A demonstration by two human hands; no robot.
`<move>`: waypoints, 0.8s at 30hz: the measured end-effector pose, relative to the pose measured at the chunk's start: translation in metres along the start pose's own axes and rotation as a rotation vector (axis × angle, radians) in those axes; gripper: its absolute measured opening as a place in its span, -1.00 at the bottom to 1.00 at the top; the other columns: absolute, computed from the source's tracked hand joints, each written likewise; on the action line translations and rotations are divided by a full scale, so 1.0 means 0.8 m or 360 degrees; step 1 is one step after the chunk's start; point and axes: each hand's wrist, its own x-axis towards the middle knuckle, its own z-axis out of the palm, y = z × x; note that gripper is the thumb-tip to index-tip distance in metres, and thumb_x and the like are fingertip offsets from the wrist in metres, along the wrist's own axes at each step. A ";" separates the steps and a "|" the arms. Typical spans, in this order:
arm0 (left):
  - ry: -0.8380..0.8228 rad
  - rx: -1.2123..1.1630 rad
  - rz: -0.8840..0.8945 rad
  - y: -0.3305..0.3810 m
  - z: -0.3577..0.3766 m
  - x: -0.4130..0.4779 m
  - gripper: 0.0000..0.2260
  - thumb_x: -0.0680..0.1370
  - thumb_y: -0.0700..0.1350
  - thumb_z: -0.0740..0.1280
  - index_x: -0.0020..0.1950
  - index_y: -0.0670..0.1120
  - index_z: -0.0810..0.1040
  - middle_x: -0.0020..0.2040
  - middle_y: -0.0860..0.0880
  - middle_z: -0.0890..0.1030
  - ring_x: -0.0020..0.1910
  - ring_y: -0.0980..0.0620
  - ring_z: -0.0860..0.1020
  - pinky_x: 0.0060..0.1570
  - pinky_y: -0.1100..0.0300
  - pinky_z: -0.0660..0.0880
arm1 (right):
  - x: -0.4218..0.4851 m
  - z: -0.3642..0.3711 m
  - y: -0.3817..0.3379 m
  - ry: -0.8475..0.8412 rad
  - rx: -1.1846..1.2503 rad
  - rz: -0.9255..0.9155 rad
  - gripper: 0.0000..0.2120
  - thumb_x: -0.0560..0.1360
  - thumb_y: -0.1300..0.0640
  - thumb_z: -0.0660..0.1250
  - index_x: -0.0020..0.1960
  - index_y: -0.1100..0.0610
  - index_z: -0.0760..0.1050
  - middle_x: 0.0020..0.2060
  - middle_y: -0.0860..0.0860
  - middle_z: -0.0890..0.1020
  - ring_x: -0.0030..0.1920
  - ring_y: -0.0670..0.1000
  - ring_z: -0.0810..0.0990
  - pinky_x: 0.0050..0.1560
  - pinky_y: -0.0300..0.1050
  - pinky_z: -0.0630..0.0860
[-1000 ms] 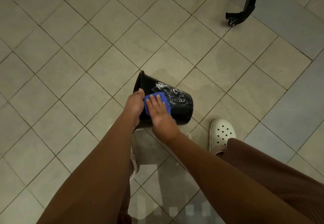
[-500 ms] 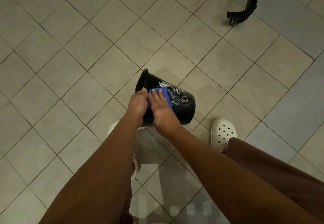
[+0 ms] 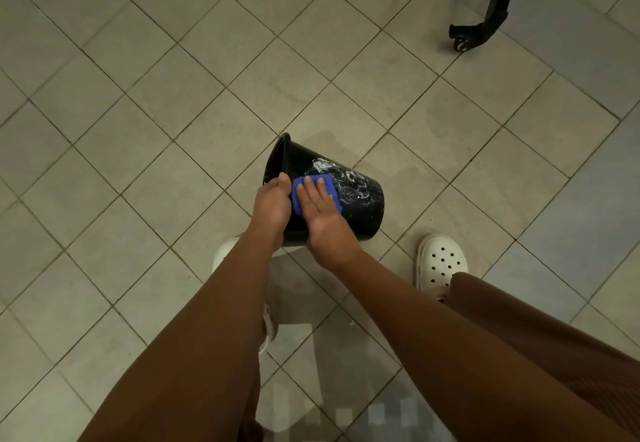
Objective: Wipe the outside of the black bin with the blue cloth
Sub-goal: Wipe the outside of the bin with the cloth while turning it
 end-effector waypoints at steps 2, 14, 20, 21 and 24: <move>0.0017 -0.0027 -0.0015 -0.002 0.002 -0.002 -0.67 0.68 0.02 0.09 -0.02 -0.11 0.58 0.06 -0.21 0.64 0.11 -0.19 0.60 0.25 -0.16 0.49 | -0.002 -0.002 0.011 0.0008 0.0018 0.0170 -0.18 0.46 0.39 0.28 0.52 0.19 -0.17 0.52 0.09 -0.16 0.51 0.09 -0.25 0.47 -0.06 -0.25; 0.0100 -0.0081 -0.0029 -0.001 0.001 -0.004 -0.66 0.69 0.02 0.08 0.05 -0.11 0.59 0.00 -0.16 0.65 0.08 -0.18 0.61 0.18 -0.11 0.53 | -0.004 0.001 0.011 -0.0032 0.0009 0.0206 -0.17 0.46 0.36 0.31 0.52 0.19 -0.16 0.53 0.10 -0.15 0.51 0.09 -0.23 0.51 -0.01 -0.16; 0.0134 -0.0052 -0.0045 -0.001 0.001 -0.004 -0.66 0.69 0.04 0.06 0.13 -0.11 0.56 0.08 -0.16 0.62 0.10 -0.16 0.57 0.18 -0.08 0.50 | -0.023 0.005 0.021 0.0019 0.0037 0.0410 -0.29 0.50 0.41 0.18 0.52 0.19 -0.12 0.53 0.10 -0.11 0.52 0.06 -0.20 0.50 -0.06 -0.20; 0.0128 -0.0041 -0.0058 0.000 0.000 -0.003 -0.66 0.70 0.03 0.06 0.13 -0.11 0.55 0.05 -0.15 0.62 0.07 -0.14 0.57 0.11 -0.02 0.50 | -0.023 0.006 0.020 0.0017 0.0018 0.0366 -0.30 0.51 0.41 0.16 0.52 0.20 -0.12 0.53 0.10 -0.11 0.52 0.07 -0.20 0.49 -0.08 -0.22; 0.0159 -0.0044 -0.0083 -0.001 -0.004 -0.003 -0.67 0.70 0.04 0.05 0.12 -0.10 0.54 -0.01 -0.14 0.61 0.05 -0.15 0.57 0.09 -0.05 0.50 | -0.016 0.002 0.023 -0.0059 -0.0054 0.0268 -0.22 0.50 0.36 0.25 0.53 0.17 -0.16 0.53 0.09 -0.13 0.52 0.05 -0.21 0.45 -0.12 -0.25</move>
